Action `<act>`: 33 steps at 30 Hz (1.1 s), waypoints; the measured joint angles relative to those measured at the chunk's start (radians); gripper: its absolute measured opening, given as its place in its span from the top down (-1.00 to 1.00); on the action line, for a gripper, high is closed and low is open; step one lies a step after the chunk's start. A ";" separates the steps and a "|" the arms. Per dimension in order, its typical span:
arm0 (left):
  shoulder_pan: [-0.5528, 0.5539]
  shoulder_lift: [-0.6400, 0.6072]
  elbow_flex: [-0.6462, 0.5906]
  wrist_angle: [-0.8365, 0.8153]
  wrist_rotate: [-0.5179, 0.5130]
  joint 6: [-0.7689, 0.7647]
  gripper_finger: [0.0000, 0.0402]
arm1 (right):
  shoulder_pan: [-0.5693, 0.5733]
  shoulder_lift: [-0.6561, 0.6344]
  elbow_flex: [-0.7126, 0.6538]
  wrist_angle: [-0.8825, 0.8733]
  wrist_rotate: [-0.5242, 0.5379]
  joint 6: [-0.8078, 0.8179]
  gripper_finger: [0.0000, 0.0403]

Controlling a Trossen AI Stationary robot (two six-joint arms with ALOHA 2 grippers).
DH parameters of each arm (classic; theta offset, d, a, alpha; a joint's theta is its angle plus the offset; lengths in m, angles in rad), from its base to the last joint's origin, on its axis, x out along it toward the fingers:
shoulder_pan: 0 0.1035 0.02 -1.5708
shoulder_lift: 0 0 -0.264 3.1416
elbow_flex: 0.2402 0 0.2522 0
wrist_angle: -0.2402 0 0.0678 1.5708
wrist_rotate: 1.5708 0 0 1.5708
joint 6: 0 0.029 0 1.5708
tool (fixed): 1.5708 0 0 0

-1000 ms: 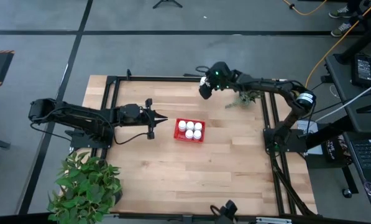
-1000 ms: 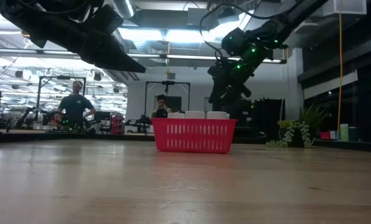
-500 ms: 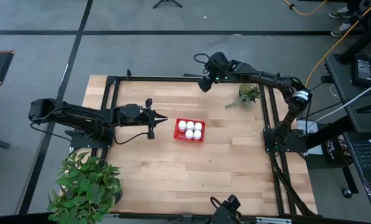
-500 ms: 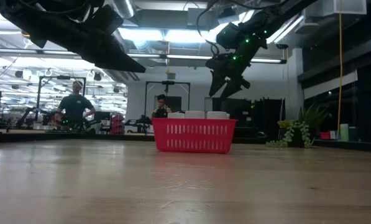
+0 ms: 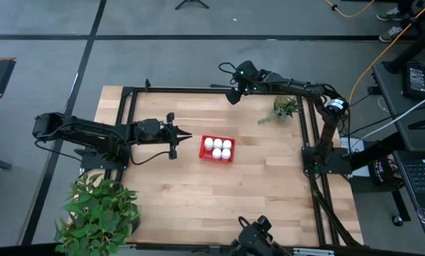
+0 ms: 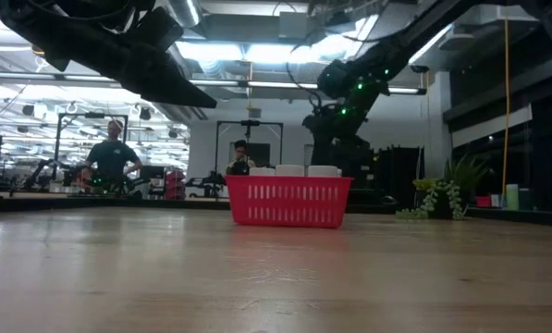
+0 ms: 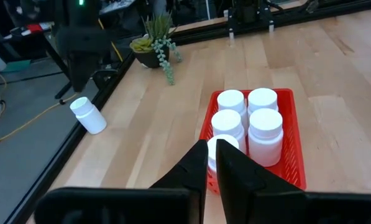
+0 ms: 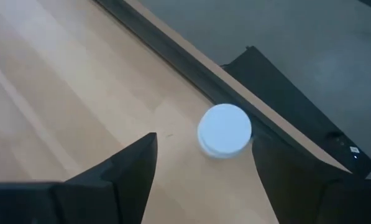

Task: Pick and place pill bottles into a basket
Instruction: Put the white pill bottle into the red basket

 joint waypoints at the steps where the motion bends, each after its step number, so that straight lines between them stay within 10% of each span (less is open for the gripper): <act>1: 0.000 0.000 0.000 0.000 0.000 0.000 0.86 | -0.003 0.012 0.000 0.012 0.000 0.000 -0.31; 33: 0.000 0.000 0.000 0.000 0.000 0.000 0.88 | -0.013 0.104 -0.001 0.103 0.058 -0.020 -0.31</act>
